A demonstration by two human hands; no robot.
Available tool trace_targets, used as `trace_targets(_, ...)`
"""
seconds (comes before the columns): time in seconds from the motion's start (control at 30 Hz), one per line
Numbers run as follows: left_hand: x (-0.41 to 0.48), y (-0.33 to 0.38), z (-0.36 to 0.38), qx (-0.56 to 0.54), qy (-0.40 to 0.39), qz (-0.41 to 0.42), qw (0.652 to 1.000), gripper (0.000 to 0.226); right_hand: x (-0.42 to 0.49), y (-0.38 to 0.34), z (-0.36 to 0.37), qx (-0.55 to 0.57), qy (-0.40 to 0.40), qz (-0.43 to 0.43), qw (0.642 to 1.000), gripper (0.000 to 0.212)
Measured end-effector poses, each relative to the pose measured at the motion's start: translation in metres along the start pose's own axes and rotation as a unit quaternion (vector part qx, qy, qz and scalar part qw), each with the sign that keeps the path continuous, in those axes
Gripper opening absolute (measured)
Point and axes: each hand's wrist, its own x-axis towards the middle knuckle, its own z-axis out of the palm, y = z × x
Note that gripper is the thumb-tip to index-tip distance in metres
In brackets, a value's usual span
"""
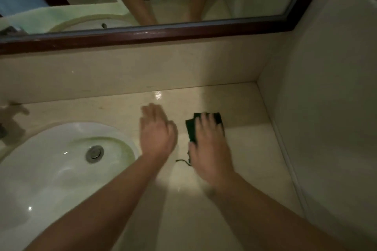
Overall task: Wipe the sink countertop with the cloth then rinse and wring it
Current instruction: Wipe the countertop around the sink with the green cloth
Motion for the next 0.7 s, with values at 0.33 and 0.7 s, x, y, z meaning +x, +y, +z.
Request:
trace_targets(0.33,0.008,-0.01,0.012,0.097,-0.043,-0.026,0.994,0.078,0.004,0.081,-0.007,-0.092,0.049,0.214,0.971,0.071)
trace_targets(0.7,0.01,-0.01,0.013,0.114,-0.06,-0.017,0.991,0.073,0.112,0.106,-0.018,-0.077,-0.006,0.092,0.993,0.068)
